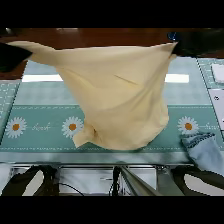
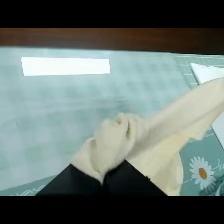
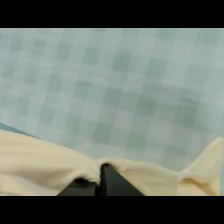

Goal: Fold the shirts.

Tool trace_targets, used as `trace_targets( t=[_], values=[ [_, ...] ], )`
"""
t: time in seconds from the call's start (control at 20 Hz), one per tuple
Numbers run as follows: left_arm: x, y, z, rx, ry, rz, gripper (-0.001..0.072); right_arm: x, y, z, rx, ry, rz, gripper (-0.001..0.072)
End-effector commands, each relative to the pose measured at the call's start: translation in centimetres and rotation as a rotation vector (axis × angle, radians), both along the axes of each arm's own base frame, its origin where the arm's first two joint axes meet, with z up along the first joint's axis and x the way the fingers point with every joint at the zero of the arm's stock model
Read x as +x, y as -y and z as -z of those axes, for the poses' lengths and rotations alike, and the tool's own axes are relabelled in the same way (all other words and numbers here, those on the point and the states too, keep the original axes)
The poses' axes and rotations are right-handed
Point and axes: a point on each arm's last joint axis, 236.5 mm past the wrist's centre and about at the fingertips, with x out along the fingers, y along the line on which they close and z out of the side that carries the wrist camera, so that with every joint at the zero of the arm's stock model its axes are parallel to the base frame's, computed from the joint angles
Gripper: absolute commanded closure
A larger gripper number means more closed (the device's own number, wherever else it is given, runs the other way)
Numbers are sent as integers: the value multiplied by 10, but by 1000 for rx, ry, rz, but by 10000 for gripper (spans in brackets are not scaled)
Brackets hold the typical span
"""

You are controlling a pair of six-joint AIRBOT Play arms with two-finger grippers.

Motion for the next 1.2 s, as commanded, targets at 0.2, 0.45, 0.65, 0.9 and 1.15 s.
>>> trace_targets(
  t=[0.2,0.45,0.65,0.9,1.15],
  values=[
    [87,4,147,-44,-278,48,684,89,-46,66,125,56,-7,689],
    [98,6,209,-57,-414,66,684,103,-52,107,109,2,1,689],
    [100,6,233,-60,-464,73,684,98,-62,142,83,-76,-33,689],
    [98,-1,257,-12,-503,84,684,96,-78,155,22,-64,-68,652],
    [89,3,259,-13,-526,122,683,68,-35,142,-94,-122,-98,367]
  ],
)
